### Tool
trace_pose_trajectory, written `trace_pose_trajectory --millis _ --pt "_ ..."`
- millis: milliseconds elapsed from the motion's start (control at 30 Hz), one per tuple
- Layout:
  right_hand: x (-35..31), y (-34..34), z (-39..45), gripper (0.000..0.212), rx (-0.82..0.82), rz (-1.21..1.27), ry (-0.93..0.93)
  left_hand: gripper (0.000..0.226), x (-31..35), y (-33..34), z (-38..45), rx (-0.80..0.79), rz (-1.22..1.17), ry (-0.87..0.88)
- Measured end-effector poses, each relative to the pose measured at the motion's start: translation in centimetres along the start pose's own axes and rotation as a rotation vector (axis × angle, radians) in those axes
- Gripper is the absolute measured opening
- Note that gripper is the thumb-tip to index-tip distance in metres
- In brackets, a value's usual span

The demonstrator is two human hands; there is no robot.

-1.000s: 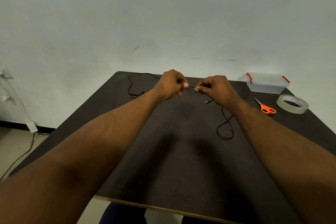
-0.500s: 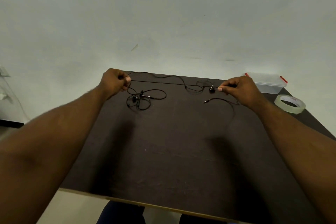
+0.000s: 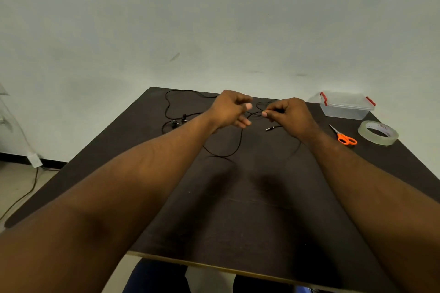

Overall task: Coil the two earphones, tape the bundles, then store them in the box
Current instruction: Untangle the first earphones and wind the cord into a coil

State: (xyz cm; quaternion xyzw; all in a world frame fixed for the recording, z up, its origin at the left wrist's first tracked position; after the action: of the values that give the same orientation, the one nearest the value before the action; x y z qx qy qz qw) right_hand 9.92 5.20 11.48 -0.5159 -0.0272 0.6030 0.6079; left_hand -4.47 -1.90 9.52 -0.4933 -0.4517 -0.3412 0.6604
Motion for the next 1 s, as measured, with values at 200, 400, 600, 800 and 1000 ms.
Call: trace_pose_trajectory --millis 200,400,600,800,1000 --pt "-0.6 0.2 0.2 0.008 -0.025 -0.023 -0.011 0.011 0.7 1.0 0.0 -0.013 0.133 0.085" --pt "-0.7 0.7 0.6 0.007 -0.048 0.046 0.018 0.005 0.8 -2.9 0.1 0.066 0.425 0.145" --pt "-0.1 -1.6 0.4 0.007 -0.021 0.051 0.047 0.004 -1.4 -11.7 -1.3 0.171 0.626 0.086" --pt "0.0 -2.9 0.4 0.012 -0.011 0.027 0.052 0.005 -2.4 -18.4 -2.9 0.261 0.64 0.015" --pt "-1.7 -2.0 1.2 0.011 -0.028 0.026 0.023 0.009 -4.5 -18.6 -3.3 0.28 0.642 -0.101"
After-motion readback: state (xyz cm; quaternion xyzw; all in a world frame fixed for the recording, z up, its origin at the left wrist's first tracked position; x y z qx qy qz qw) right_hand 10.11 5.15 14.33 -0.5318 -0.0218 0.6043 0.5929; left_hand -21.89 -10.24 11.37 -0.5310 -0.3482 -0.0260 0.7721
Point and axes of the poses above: each hand's wrist, its own z-axis towards the middle knuckle, its own y-axis out of the palm, x = y × z, the point moved 8 cm from there along z, towards the middle knuckle, and after that the axes turned 1 degree about -y, right-handed, at the moved point
